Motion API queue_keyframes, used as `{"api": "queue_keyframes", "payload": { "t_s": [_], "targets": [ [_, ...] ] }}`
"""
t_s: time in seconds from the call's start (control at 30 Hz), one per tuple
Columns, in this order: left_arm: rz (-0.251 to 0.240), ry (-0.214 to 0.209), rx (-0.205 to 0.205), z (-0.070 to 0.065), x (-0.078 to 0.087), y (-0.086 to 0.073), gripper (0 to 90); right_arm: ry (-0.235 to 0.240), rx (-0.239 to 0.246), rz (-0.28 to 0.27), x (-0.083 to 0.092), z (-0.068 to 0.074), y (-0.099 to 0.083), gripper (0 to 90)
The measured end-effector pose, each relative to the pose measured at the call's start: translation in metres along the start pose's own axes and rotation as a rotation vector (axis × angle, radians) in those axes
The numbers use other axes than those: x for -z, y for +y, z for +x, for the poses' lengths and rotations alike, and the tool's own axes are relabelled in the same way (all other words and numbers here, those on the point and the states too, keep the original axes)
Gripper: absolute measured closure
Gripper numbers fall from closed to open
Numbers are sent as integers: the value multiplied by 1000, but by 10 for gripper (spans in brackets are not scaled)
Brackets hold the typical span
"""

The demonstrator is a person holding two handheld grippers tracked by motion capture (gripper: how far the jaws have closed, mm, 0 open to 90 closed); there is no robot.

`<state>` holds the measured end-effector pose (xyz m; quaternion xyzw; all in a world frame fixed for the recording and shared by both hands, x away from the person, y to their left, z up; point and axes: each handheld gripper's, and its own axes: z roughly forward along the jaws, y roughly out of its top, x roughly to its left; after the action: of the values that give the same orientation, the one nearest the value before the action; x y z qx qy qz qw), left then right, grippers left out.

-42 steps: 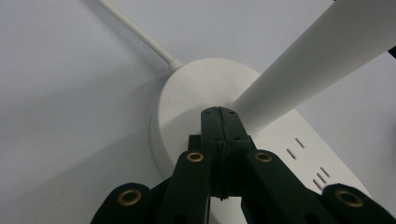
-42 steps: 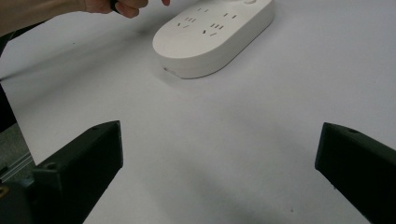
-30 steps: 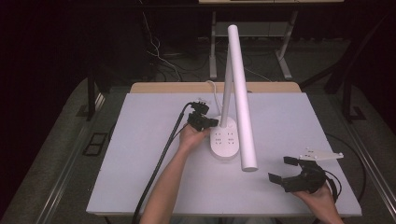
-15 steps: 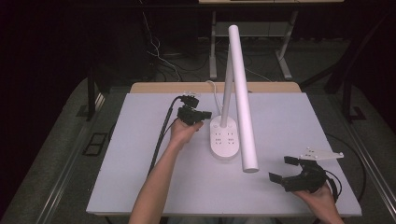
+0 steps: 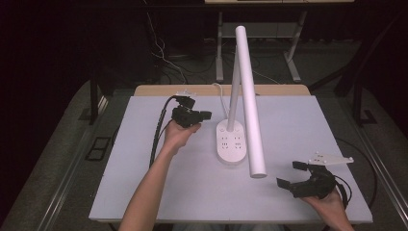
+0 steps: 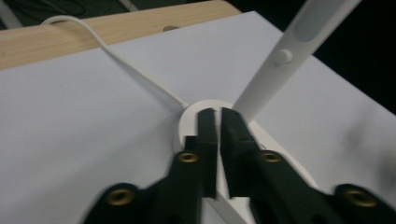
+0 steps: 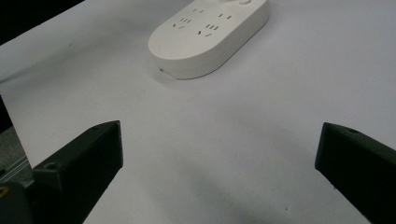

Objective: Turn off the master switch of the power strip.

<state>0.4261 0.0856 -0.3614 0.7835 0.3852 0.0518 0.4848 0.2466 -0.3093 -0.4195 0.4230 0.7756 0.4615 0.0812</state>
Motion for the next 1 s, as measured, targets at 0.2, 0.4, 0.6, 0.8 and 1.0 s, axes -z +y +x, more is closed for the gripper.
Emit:
{"api": "queue_keyframes", "payload": {
  "t_s": [0.2,0.4,0.6,0.8,1.0],
  "targets": [
    [-36,-32,12,-1,22,-6,558,-1,4,0,0,0,0,2],
    [-62,-24,-4,-3,44,-19,319,1,1,2,0,1,0,2],
    [-58,-23,-4,-5,59,-37,160,1,3,0,0,1,0,2],
    [-64,-28,13,-5,72,-56,110,0,2,2,-1,2,0,2],
    [-48,-16,14,-7,82,-77,0,-1,1,3,-1,2,0,2]
  ]
}}
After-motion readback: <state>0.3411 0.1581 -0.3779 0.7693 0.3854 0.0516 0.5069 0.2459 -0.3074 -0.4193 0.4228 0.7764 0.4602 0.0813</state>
